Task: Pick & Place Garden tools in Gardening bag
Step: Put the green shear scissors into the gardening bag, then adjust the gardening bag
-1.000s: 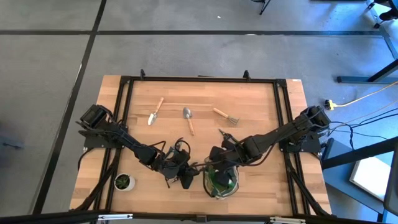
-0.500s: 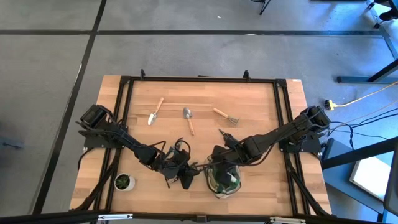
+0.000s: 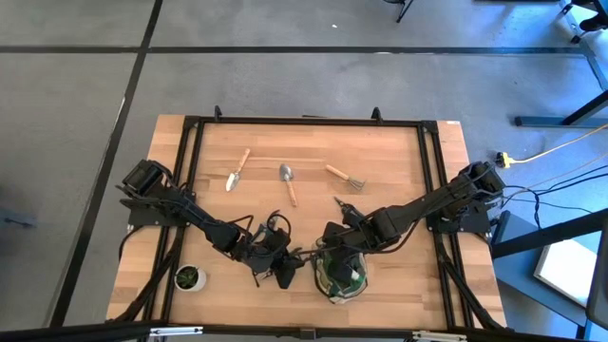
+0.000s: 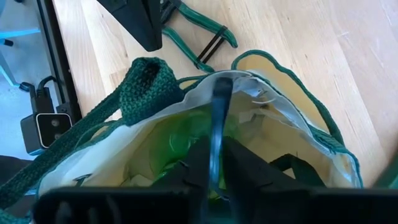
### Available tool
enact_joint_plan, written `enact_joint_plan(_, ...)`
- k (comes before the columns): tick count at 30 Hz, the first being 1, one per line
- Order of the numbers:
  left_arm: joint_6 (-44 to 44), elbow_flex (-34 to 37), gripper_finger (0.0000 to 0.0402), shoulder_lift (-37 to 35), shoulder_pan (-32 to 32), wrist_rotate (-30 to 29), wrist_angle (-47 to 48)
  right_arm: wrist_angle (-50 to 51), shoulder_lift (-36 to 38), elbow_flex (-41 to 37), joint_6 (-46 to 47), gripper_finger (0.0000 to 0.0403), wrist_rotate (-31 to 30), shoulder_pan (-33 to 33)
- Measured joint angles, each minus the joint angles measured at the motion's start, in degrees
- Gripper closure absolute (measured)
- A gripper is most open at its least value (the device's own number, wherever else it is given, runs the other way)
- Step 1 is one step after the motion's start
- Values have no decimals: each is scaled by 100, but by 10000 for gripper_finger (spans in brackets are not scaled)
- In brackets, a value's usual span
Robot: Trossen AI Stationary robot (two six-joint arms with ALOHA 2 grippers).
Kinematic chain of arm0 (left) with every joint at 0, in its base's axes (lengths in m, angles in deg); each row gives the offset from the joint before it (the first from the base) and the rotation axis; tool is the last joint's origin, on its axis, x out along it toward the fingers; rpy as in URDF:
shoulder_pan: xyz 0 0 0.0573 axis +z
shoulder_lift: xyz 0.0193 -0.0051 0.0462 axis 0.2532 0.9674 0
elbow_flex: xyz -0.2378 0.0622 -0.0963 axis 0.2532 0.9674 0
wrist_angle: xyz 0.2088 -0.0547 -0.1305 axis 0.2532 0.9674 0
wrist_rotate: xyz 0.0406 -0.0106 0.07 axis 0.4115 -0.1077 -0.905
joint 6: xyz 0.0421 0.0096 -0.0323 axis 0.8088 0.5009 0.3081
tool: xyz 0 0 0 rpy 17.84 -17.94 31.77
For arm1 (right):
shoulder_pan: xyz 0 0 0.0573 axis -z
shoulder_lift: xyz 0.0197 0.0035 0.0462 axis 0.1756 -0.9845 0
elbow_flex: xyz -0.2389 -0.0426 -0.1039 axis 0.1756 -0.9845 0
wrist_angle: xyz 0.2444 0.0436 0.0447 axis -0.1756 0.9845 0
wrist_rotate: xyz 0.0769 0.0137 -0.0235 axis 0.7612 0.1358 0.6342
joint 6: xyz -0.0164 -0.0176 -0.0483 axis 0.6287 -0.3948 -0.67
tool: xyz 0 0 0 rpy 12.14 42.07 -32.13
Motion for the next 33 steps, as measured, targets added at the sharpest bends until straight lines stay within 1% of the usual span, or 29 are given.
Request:
enact_joint_plan(11, 11, 2, 400, 0, 0, 0, 0, 24, 0, 22, 4, 256, 7, 4)
enact_joint_plan(15, 20, 2, 401, 0, 0, 0, 1, 141, 0, 337, -96, 221, 4, 17)
enact_joint_plan(18, 42, 2, 400, 0, 0, 2, 2, 291, 0, 694, -316, 206, -151, 47)
enact_joint_plan(20, 42, 2, 401, 0, 0, 4, 0, 430, 2, 960, -413, 200, -275, 82)
enact_joint_plan(24, 50, 2, 400, 0, 0, 4, 0, 691, 2, 1409, -466, 198, -286, 160)
enact_joint_plan(30, 48, 2, 400, 0, -24, 11, 0, 1171, 2, 2000, -436, 208, -273, 188)
enact_joint_plan(33, 44, 2, 400, 0, -50, 55, 0, 1510, 2, 2232, -299, 217, -118, 188)
